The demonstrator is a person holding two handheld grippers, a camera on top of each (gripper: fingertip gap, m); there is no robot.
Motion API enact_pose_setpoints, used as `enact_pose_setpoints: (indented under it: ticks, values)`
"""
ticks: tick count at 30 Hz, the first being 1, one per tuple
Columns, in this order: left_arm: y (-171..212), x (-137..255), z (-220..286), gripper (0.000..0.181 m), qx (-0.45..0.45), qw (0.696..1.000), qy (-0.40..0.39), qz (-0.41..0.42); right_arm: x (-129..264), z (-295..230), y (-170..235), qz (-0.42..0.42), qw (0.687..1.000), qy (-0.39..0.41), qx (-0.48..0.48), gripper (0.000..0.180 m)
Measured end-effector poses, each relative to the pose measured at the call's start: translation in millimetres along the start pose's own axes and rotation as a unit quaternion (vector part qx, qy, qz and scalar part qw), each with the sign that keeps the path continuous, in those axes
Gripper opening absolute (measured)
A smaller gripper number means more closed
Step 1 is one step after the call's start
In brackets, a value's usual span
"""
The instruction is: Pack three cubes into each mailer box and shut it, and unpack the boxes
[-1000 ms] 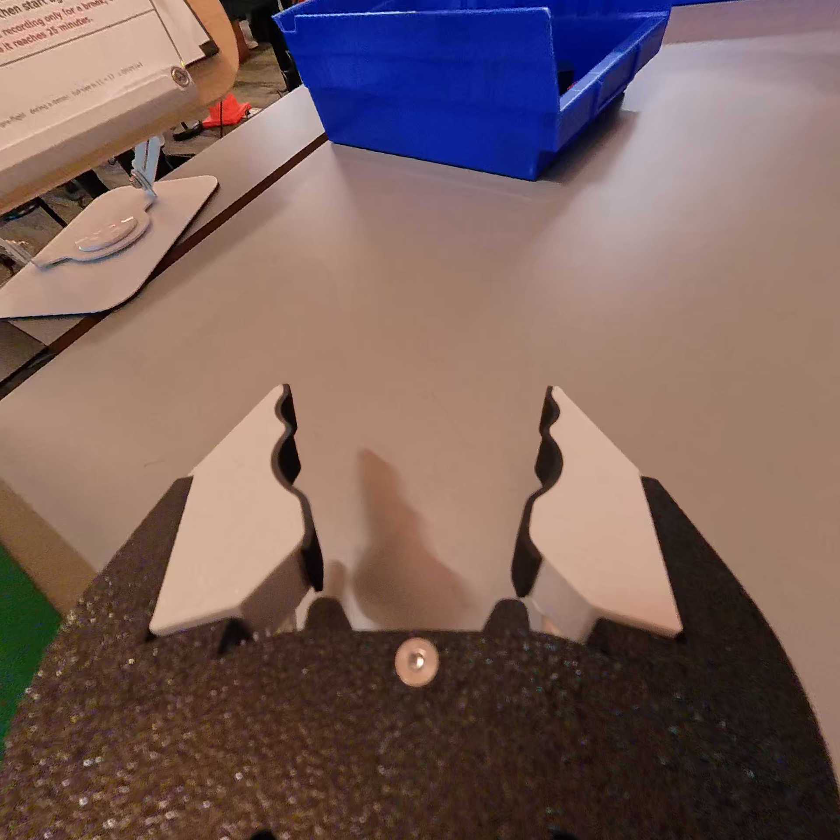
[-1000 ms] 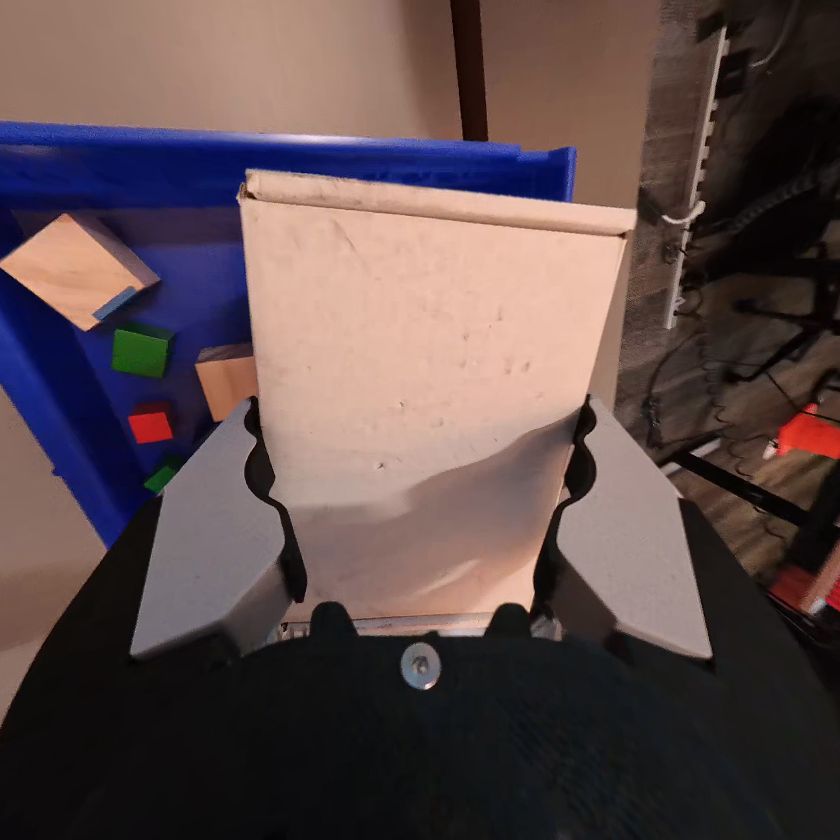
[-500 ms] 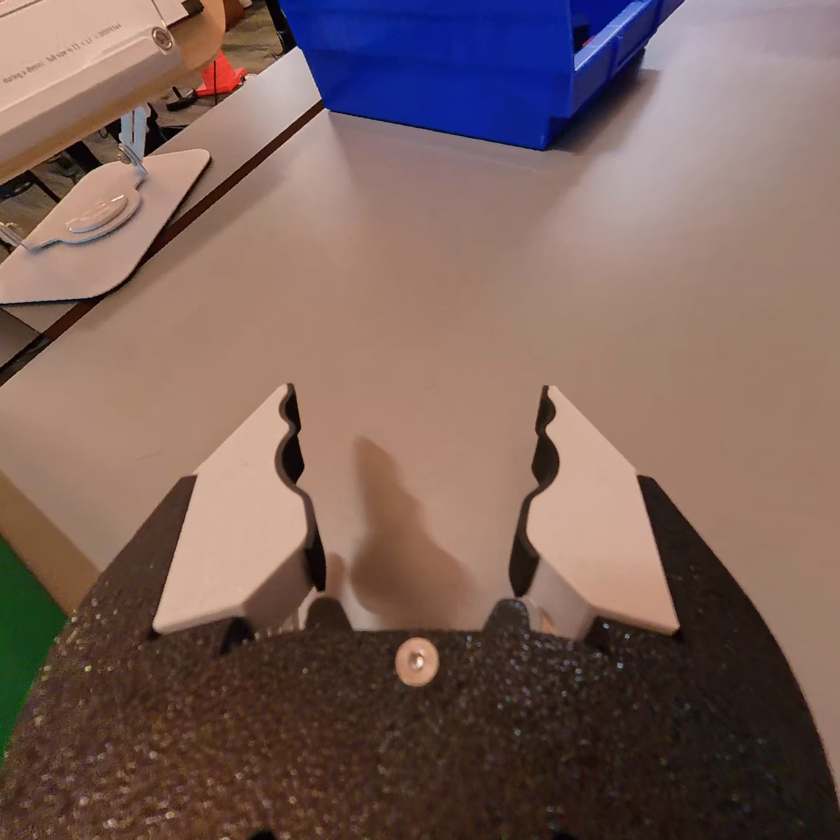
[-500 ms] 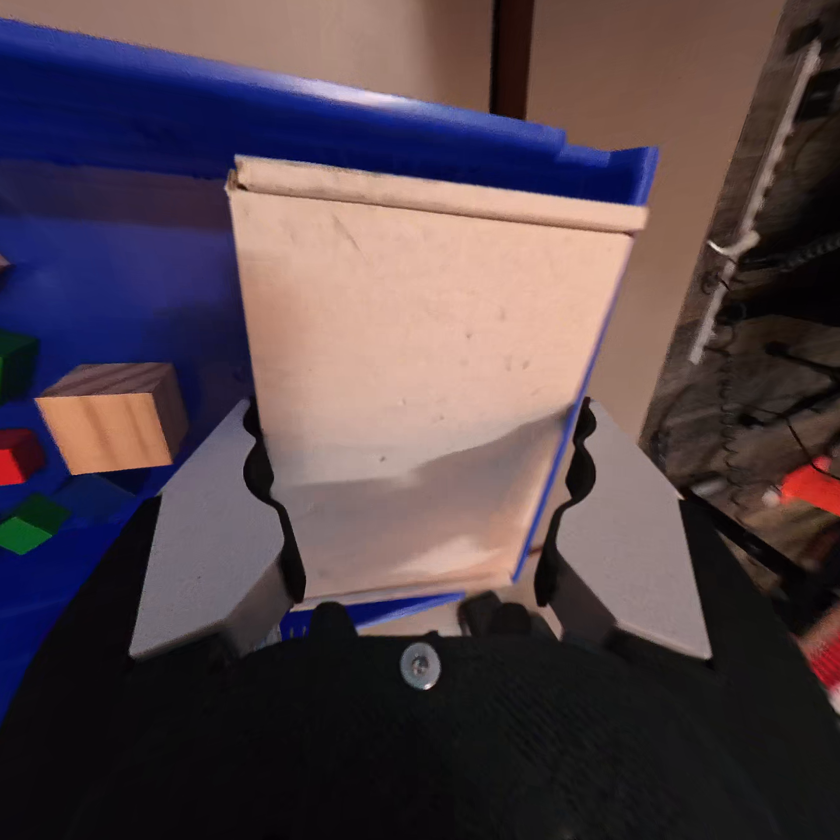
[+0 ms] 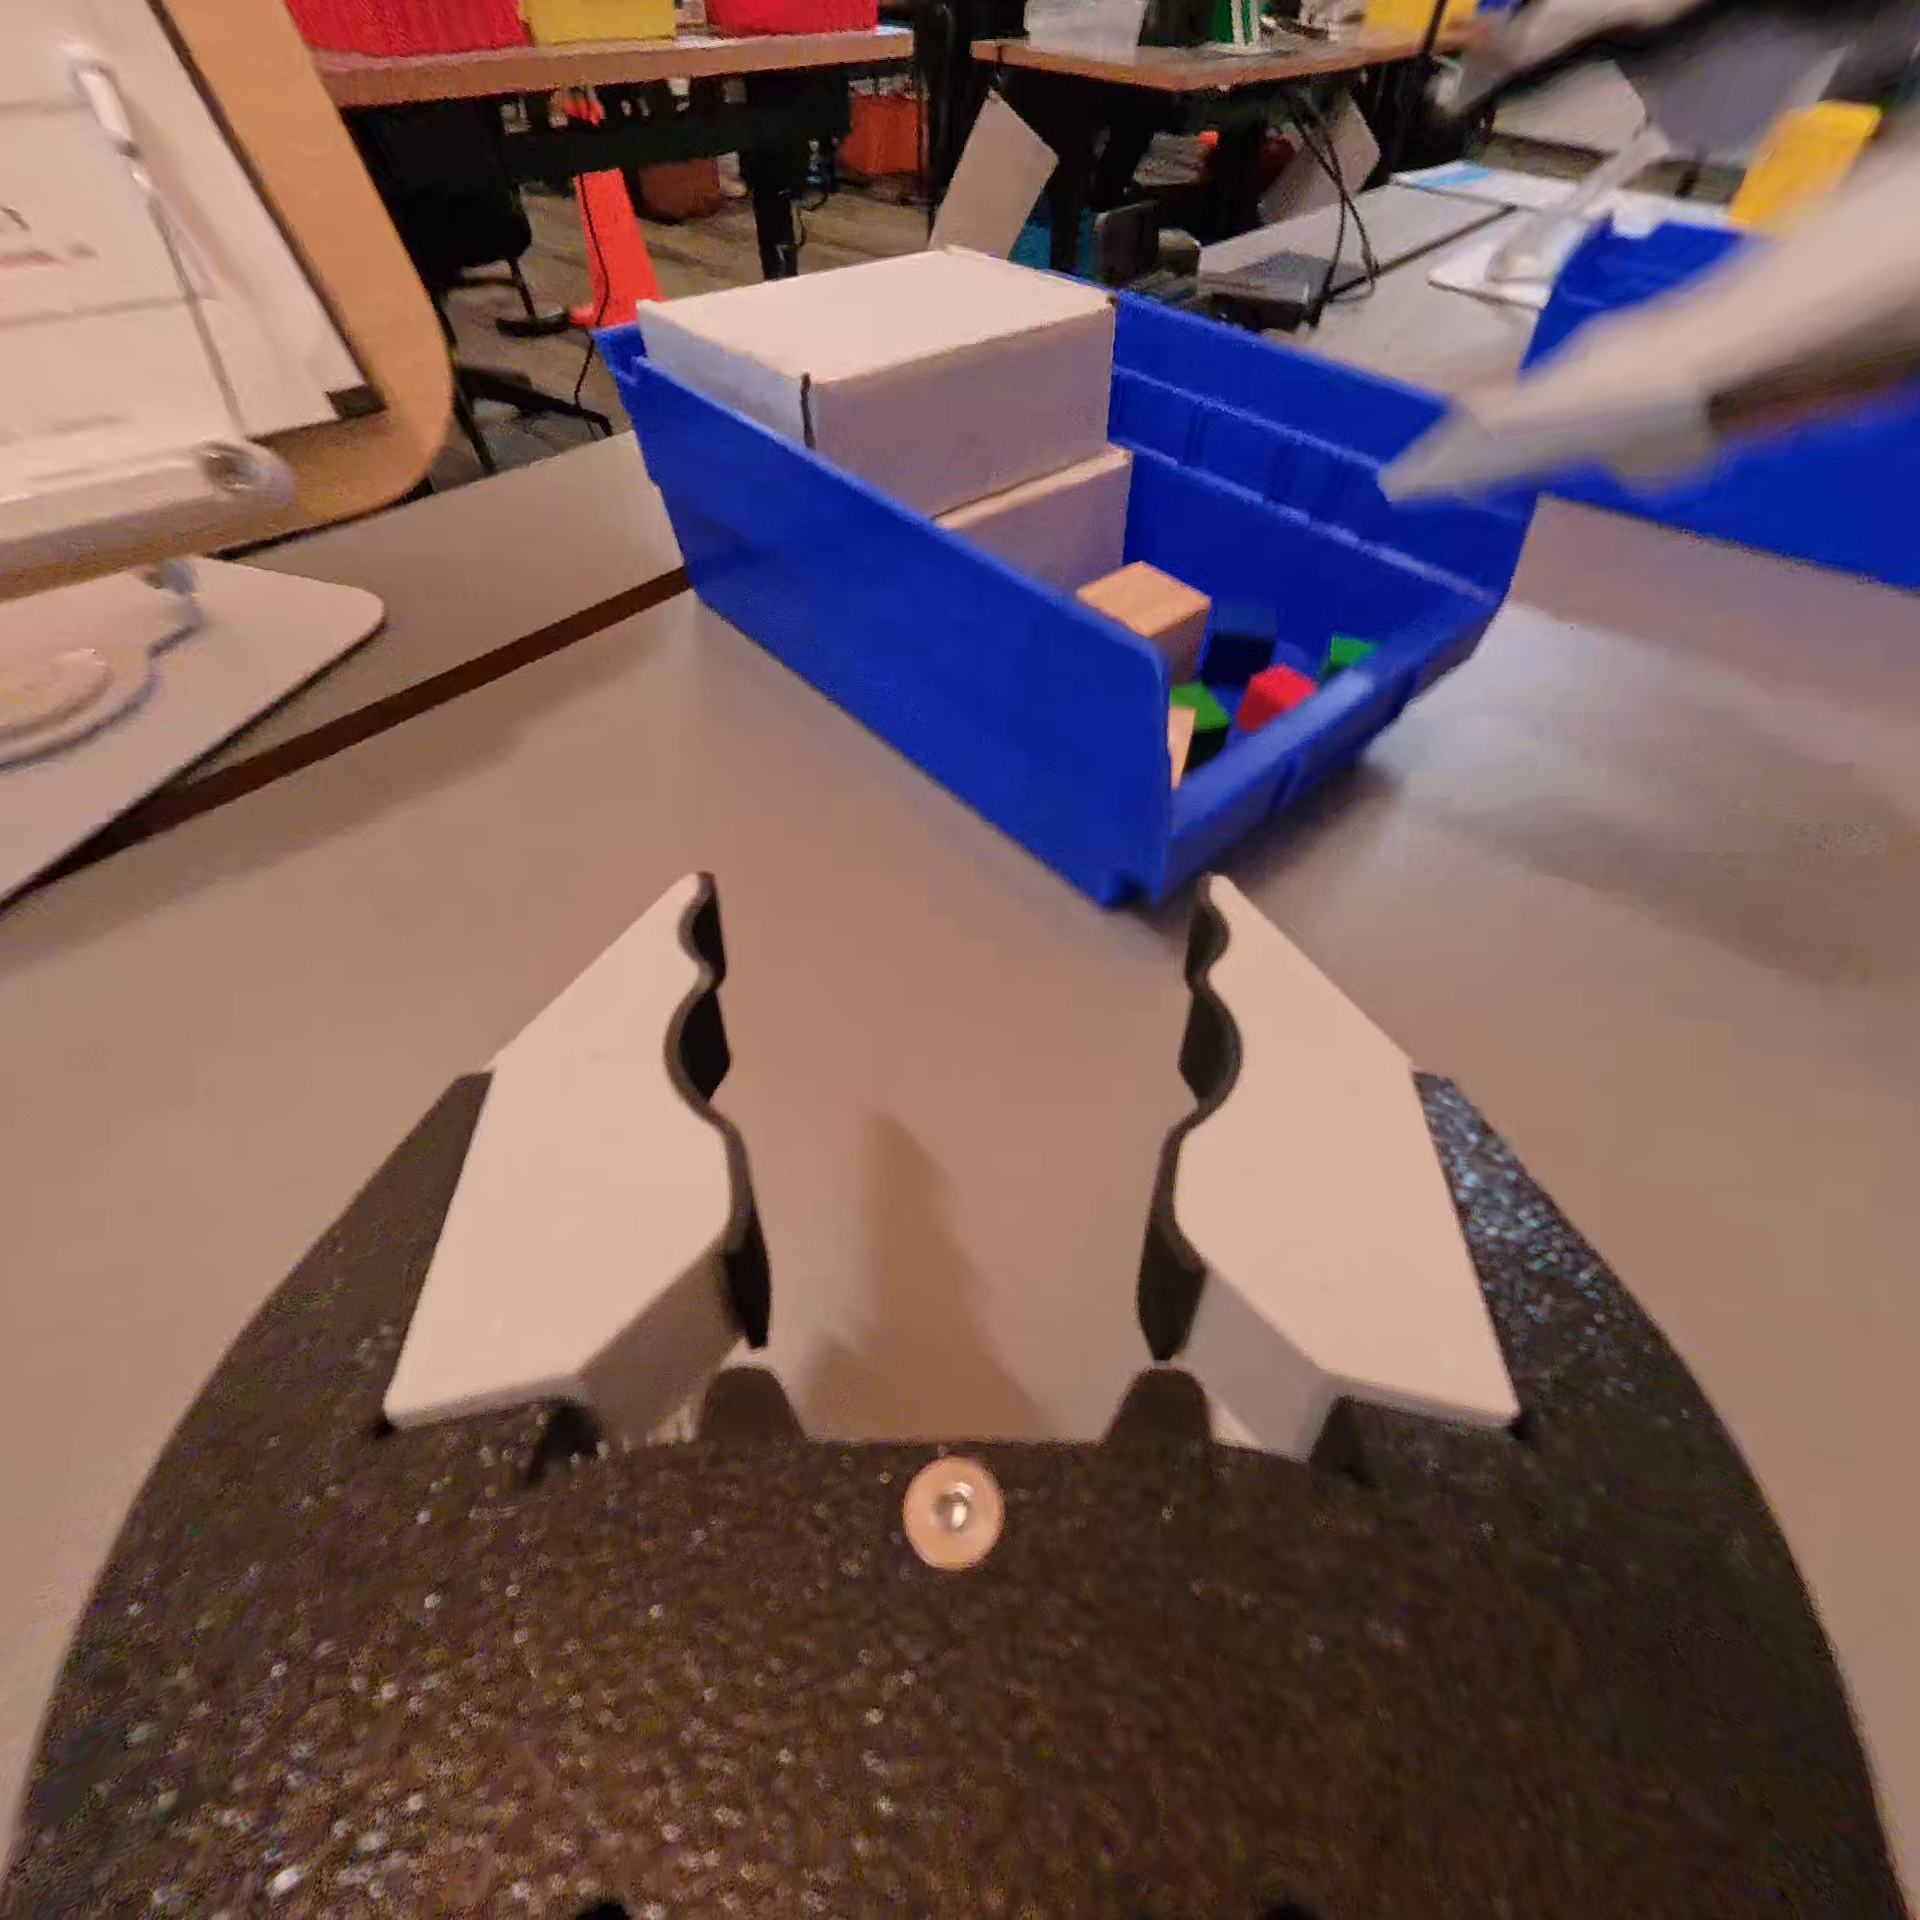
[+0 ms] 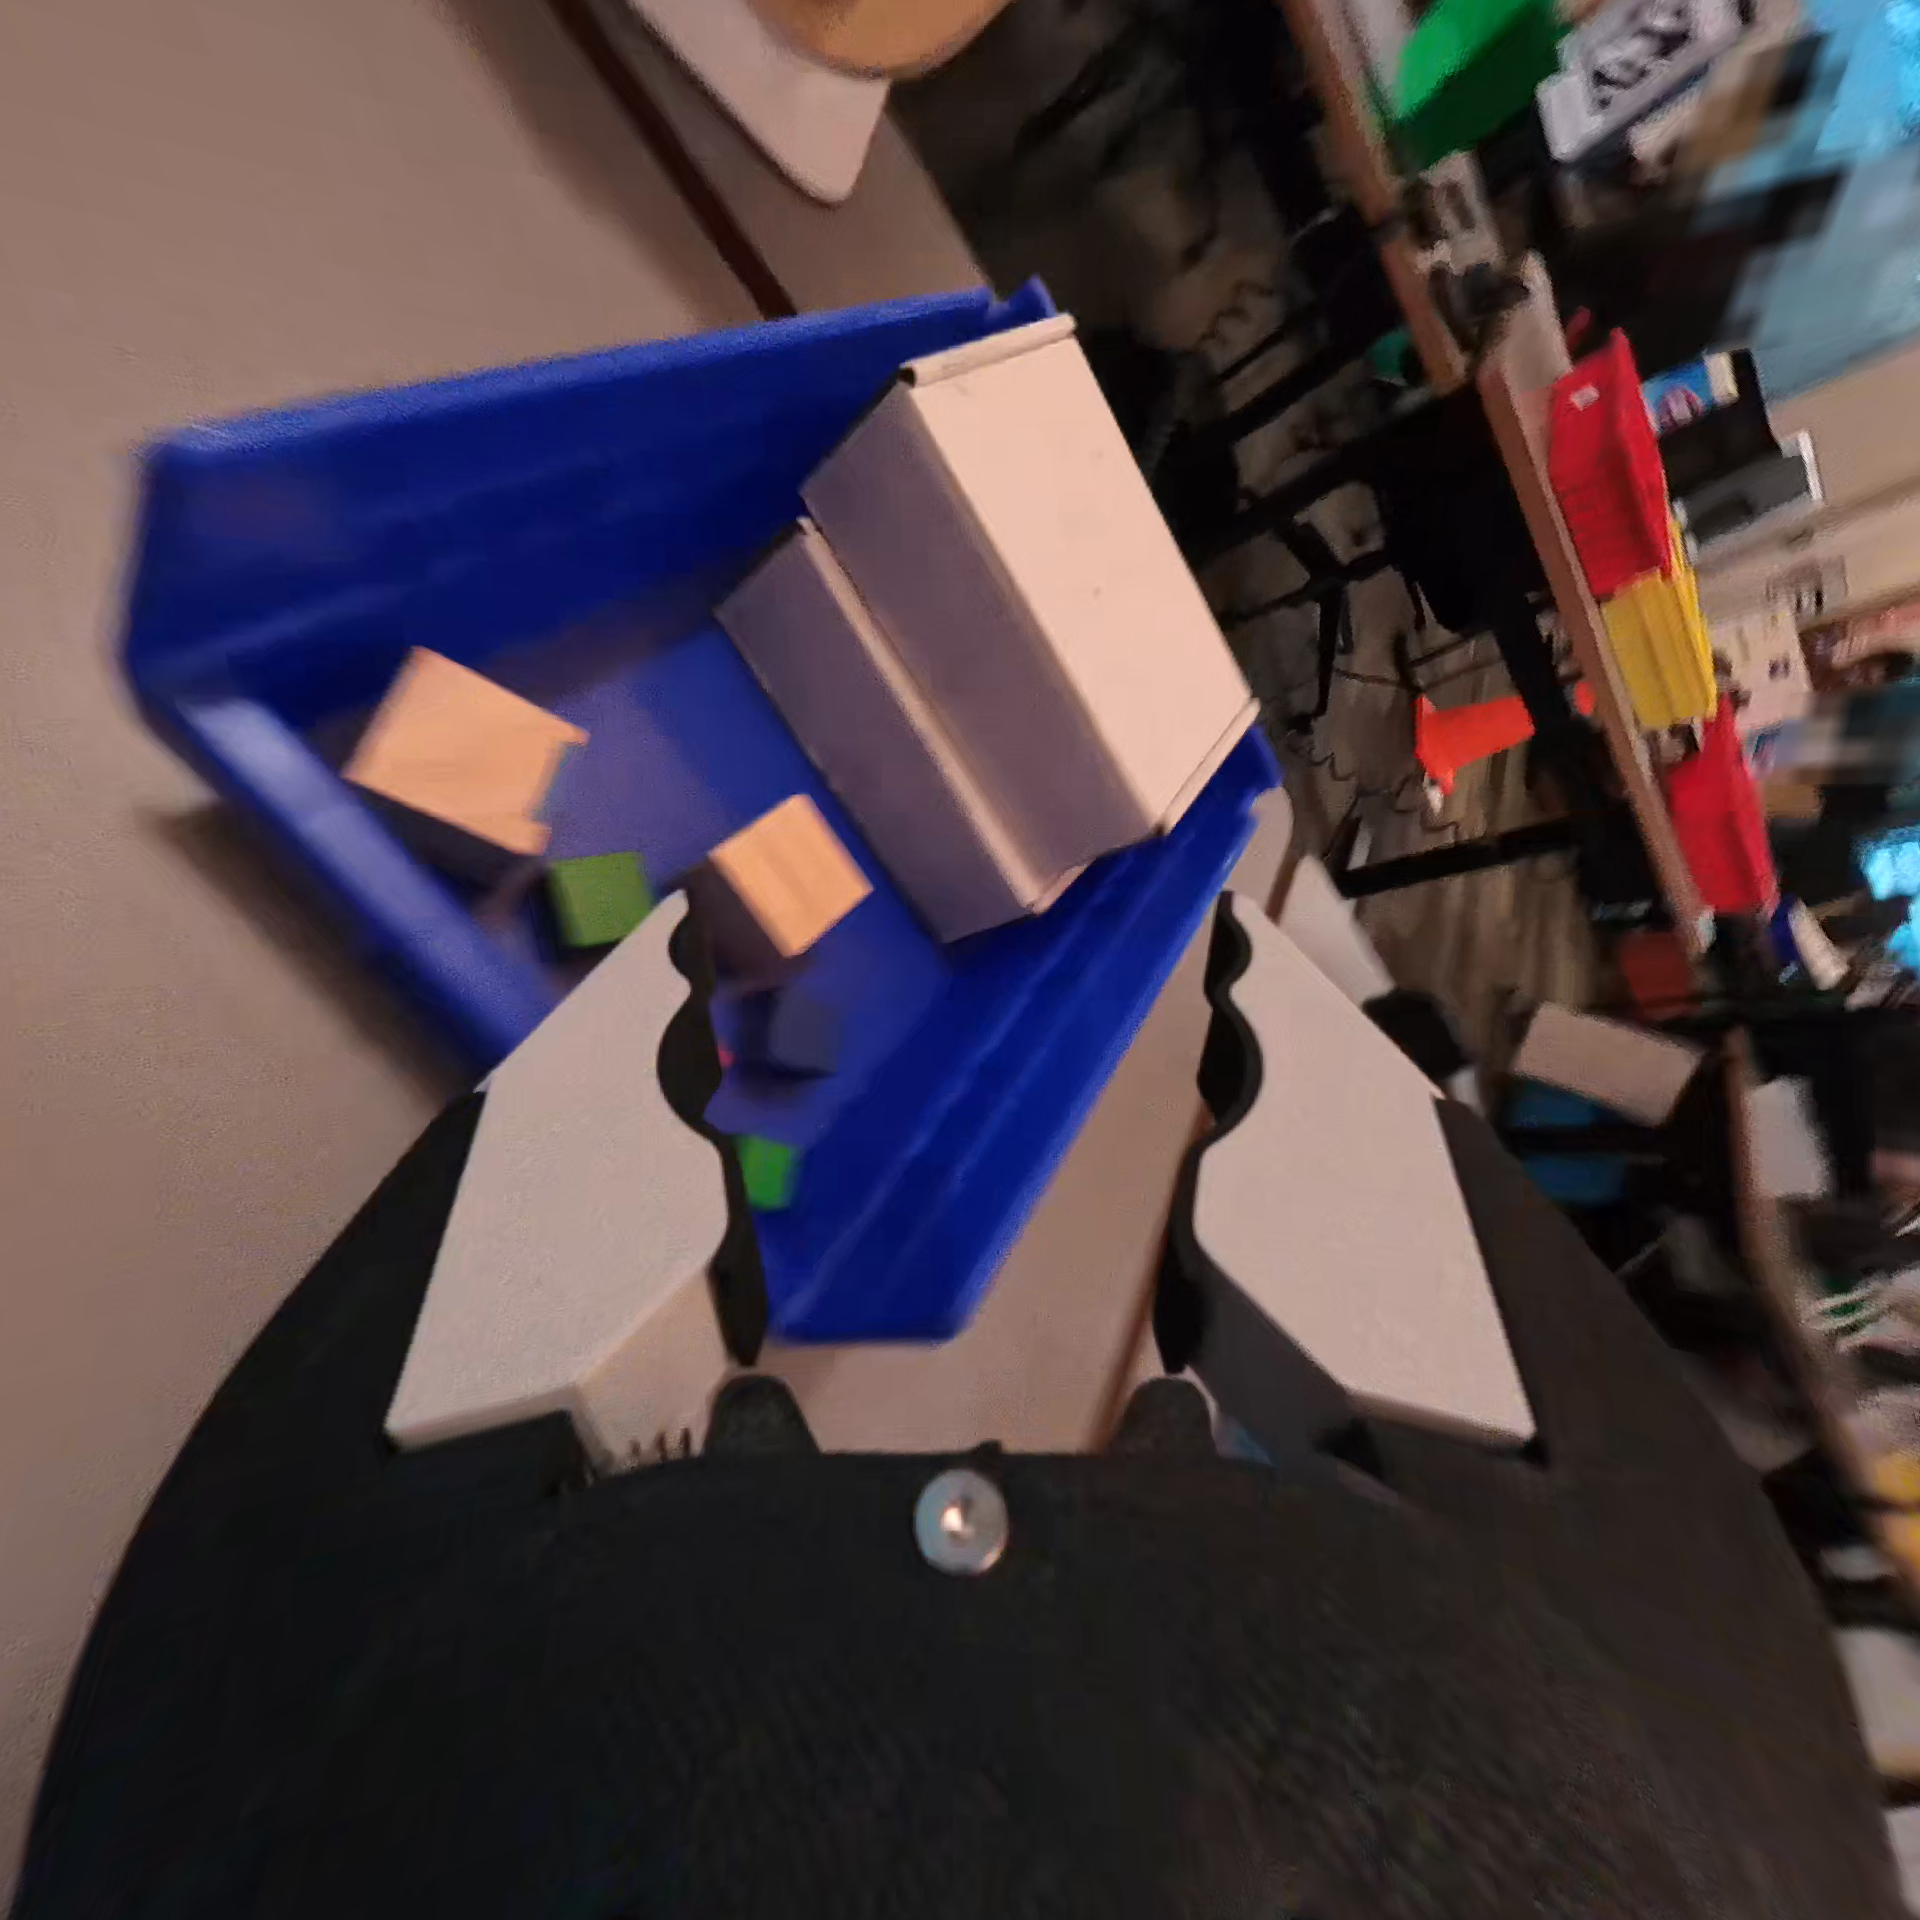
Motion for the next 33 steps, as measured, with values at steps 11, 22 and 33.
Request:
enact_pose_setpoints:
  ticks: [11,22,33]
  values:
    - [-50,-93,34,0.029,0.043,0.995,-0.079,-0.038,59,-43,73,0.08,0.949,0.044,-0.303,0.078]
    - [0,-14,8,0.007,-0.034,0.981,-0.192,-0.022,92,-53,26,0.146,0.959,0.021,-0.24,0.085]
    - [108,157,-41,0.006,-0.008,0.972,-0.232,0.019,109,-125,-116,0.284,0.905,-0.185,-0.257,0.097]
Point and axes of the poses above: each gripper's, where its closed fingertips meet, x back along the fingers, y out of its underside, z = x × y across the jaws, the point moved 6 cm from there along x, back along the fingers, and after that the axes turned 13 degrees about -z, right-handed, at the moved point
